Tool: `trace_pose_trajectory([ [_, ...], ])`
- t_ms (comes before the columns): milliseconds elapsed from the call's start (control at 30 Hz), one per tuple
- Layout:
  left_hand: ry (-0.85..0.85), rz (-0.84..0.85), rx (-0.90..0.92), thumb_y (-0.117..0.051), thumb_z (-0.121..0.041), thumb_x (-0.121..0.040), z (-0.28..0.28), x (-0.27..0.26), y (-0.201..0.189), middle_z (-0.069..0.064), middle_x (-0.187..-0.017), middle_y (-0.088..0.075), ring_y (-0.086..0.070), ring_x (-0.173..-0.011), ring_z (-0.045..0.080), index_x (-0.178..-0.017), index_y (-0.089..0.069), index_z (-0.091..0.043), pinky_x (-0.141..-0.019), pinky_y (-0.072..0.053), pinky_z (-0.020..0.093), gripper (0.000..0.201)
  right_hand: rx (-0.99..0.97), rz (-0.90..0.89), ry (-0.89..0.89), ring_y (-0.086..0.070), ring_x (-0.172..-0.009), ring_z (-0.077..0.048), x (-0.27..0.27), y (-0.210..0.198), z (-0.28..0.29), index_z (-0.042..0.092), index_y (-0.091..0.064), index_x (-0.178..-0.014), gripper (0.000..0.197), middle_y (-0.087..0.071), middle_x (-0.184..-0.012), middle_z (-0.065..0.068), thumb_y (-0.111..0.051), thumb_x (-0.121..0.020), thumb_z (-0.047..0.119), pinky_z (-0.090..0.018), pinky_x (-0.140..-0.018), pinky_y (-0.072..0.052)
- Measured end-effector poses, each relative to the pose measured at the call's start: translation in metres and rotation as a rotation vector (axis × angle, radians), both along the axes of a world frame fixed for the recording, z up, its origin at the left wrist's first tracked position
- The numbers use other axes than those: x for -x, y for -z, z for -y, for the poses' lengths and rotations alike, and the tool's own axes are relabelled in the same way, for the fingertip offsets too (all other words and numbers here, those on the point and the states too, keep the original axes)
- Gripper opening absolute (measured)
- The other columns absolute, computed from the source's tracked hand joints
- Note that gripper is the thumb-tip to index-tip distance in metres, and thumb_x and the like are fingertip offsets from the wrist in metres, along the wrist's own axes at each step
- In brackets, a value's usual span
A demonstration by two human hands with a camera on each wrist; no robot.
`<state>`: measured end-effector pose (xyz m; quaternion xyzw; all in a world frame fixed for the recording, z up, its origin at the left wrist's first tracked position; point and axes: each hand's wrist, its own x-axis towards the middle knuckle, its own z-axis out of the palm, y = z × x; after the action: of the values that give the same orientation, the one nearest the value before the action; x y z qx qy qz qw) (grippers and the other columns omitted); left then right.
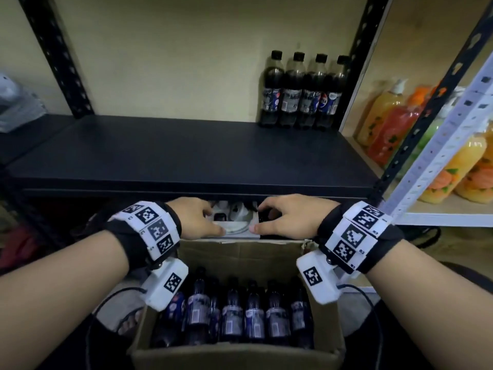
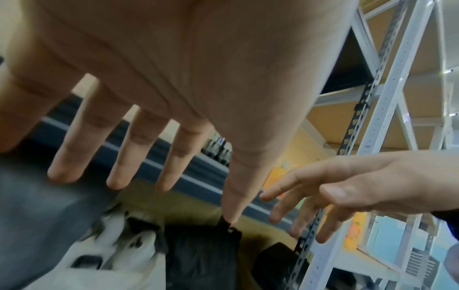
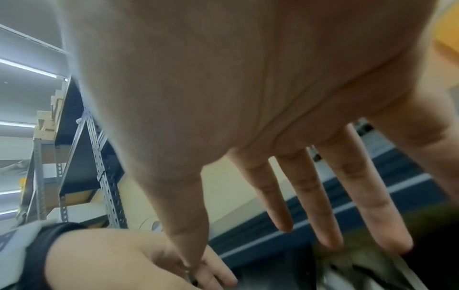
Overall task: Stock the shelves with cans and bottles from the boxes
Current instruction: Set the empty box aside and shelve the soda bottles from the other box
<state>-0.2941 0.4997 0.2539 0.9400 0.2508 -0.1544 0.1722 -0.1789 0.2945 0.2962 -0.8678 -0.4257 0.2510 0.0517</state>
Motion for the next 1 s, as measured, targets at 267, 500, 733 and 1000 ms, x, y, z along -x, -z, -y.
trace_pose_trajectory([
  [267, -0.118, -0.205, 0.050, -0.069, -0.066, -0.078, -0.008, 0.007, 0.088, 0.001, -0.132, -0.061, -0.058, -0.117, 0.021, -0.132, -0.062, -0.024, -0.101, -0.048, 0.031, 0.069, 0.325, -0.080, -0.124, -0.046, -0.136, -0.022, 0.014, 0.092, -0.040, 0.024, -0.043, -0.150, 0.084, -0.045, -0.153, 0.000, -0.054, -0.086, 0.076, -0.039, -0.113, -0.038],
  [500, -0.244, -0.284, 0.092, -0.069, -0.055, -0.078, -0.025, 0.018, 0.148, 0.002, -0.119, -0.067, -0.061, -0.104, 0.021, -0.121, -0.066, -0.023, -0.096, -0.050, 0.030, 0.053, 0.328, -0.141, -0.128, -0.055, -0.126, -0.027, 0.019, 0.173, -0.071, 0.019, -0.052, -0.143, 0.072, -0.056, -0.142, -0.004, -0.062, -0.088, 0.065, -0.037, -0.105, -0.045],
  [733, -0.377, -0.266, 0.209, -0.068, -0.039, -0.084, -0.032, 0.008, 0.203, 0.010, -0.116, -0.067, -0.064, -0.100, 0.027, -0.129, -0.060, -0.010, -0.097, -0.053, 0.036, 0.054, 0.283, -0.227, -0.059, -0.062, -0.113, -0.030, 0.018, 0.237, -0.104, 0.017, -0.057, -0.134, 0.073, -0.063, -0.130, -0.007, -0.063, -0.082, 0.069, -0.041, -0.099, -0.052],
  [1000, -0.281, -0.306, 0.104, -0.046, -0.021, -0.104, -0.049, 0.002, 0.214, 0.007, -0.109, -0.064, -0.057, -0.085, 0.019, -0.132, -0.059, 0.000, -0.073, -0.046, 0.025, 0.037, 0.222, -0.424, 0.042, -0.064, -0.093, -0.027, 0.033, 0.282, -0.134, 0.017, -0.068, -0.113, 0.065, -0.068, -0.103, -0.005, -0.069, -0.076, 0.071, -0.035, -0.086, -0.053],
])
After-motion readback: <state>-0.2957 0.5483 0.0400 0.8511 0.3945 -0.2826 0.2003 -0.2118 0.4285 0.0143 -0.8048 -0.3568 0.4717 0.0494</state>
